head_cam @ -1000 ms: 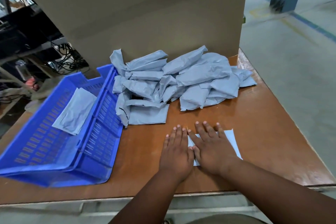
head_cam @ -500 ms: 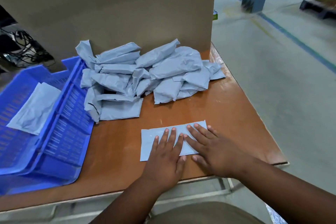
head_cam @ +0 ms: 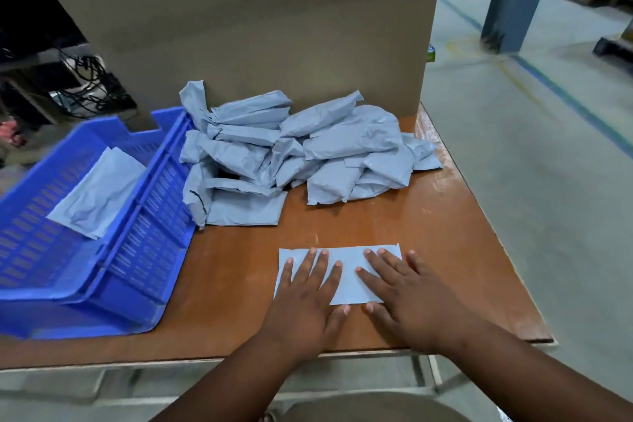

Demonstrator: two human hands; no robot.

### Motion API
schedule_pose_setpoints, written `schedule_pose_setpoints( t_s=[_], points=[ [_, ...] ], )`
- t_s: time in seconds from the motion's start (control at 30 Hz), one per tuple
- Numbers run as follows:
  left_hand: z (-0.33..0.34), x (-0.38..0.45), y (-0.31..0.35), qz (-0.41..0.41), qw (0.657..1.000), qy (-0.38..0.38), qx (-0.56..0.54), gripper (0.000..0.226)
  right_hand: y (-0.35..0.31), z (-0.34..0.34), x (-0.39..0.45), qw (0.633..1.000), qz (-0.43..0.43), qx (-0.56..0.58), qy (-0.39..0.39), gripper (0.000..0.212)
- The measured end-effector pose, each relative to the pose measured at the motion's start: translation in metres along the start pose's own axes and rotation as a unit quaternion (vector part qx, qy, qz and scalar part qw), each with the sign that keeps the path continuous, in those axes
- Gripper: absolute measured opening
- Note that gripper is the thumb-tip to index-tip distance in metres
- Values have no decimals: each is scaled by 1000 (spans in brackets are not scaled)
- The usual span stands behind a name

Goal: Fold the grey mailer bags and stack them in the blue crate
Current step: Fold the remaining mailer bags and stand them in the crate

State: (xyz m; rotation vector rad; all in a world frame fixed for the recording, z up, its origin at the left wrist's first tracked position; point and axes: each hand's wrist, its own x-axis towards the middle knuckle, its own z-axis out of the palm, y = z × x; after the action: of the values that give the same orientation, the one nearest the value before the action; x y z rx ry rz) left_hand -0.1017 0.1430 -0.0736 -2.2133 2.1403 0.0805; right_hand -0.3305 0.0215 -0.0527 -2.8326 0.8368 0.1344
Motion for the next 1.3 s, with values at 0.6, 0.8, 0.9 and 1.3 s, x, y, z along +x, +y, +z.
schedule_pose_setpoints(
  t_s=[0.6,0.8,0.9,1.3],
  points=[
    [12,-29,-57,-57,998,-14,-18,77,-46,23,77,992,-123,-43,-1,75],
    [6,-29,-58,-60,998,-22,-27,76,-34,12,70,996,-88,-18,0,79],
    [6,-33,-64,-71,996,-34,-29,77,-7,6,53,1000,-26,-16,-4,80],
    [-14,-14,-33,55,990,29,-124,66,9,-26,35,1000,-1,2,28,69]
  ],
)
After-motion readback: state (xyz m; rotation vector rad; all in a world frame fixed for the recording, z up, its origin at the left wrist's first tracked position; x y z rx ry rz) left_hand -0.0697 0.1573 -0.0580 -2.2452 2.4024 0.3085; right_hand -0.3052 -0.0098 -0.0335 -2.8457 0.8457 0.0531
